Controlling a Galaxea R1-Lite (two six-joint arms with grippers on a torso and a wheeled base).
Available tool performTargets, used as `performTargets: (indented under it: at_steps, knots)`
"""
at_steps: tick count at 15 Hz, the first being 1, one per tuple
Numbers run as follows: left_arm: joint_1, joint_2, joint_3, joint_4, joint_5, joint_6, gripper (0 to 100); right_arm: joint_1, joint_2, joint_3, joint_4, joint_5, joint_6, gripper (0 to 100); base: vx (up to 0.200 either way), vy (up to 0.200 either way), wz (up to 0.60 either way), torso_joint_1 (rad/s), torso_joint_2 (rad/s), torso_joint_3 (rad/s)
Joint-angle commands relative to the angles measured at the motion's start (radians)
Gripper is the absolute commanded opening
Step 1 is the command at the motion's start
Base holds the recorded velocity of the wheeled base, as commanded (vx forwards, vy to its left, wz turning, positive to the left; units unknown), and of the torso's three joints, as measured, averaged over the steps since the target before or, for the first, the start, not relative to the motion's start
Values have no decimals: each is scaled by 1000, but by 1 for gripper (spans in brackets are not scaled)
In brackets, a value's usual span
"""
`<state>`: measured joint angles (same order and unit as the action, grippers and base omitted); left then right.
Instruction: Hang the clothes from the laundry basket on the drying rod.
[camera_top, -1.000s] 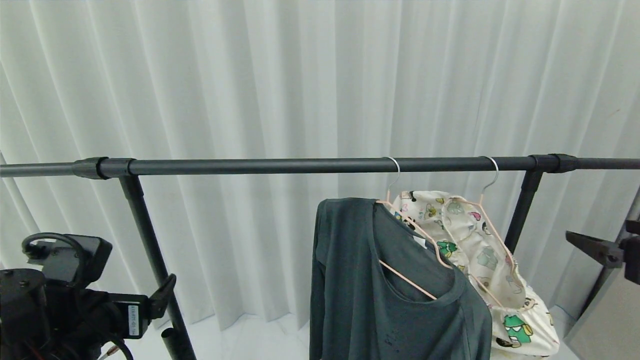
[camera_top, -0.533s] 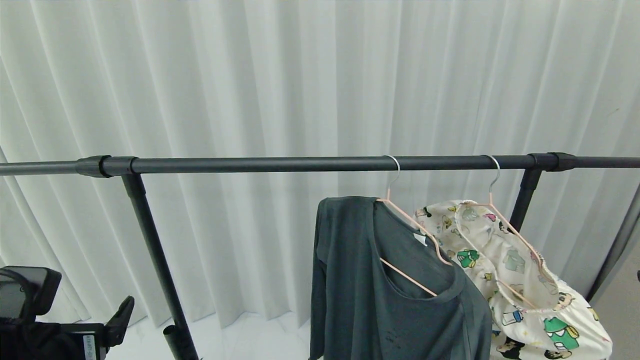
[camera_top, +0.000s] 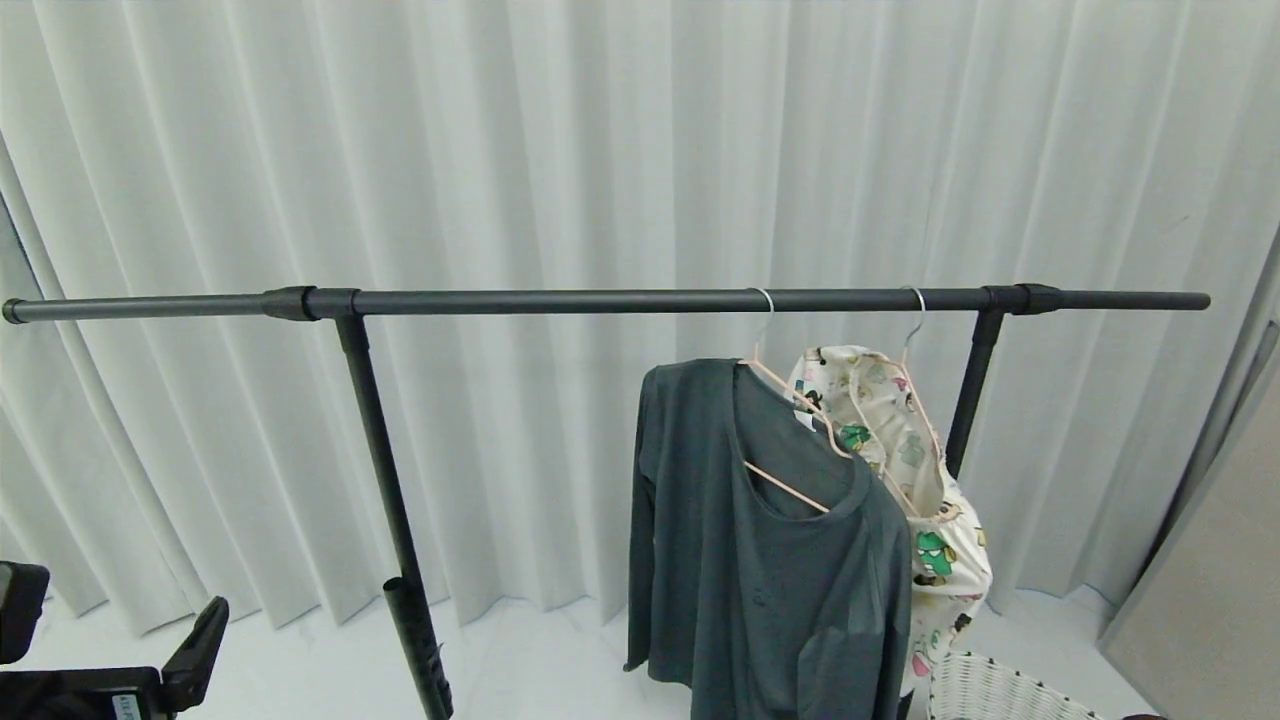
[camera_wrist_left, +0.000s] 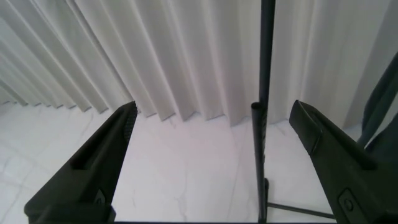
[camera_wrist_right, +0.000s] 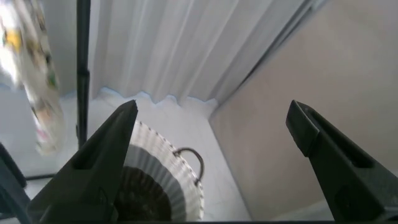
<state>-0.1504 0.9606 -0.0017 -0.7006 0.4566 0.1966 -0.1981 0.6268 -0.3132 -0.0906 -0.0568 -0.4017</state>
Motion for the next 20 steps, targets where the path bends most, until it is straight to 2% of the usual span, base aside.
performTargets:
  at_steps: [1,5,10,13,15,16,17,19,20]
  knots:
    - [22,-57,2,0,1,18,100,0,-122,63,0,2,-20,100,-200,0,0,7,2,2]
    - [66,-123,2,1,1,35,100,0,-245,152,2,0,-34,100,-200,0,0,4,1,7]
    - [71,-237,2,30,27,37,100,0,-394,233,2,-1,-34,100,-200,0,0,2,0,1]
    - [69,-427,2,190,33,37,100,0,-516,306,2,-49,-34,100,-200,0,0,1,2,4]
    - [63,-649,2,366,14,41,100,0,-530,313,-6,-87,-23,100,0,0,0,0,0,0]
    - [60,-816,2,504,-10,64,100,0,-530,313,-9,-87,-20,100,0,0,0,0,0,0]
    - [60,-872,2,592,-16,49,100,0,-530,313,-14,-89,-5,100,0,0,0,0,0,0]
    - [58,-866,2,593,-3,6,100,0,-530,313,-21,-90,23,100,0,0,0,0,0,0]
    - [58,-867,2,639,7,-19,100,0,-529,313,-21,-90,23,100,0,0,0,0,0,0]
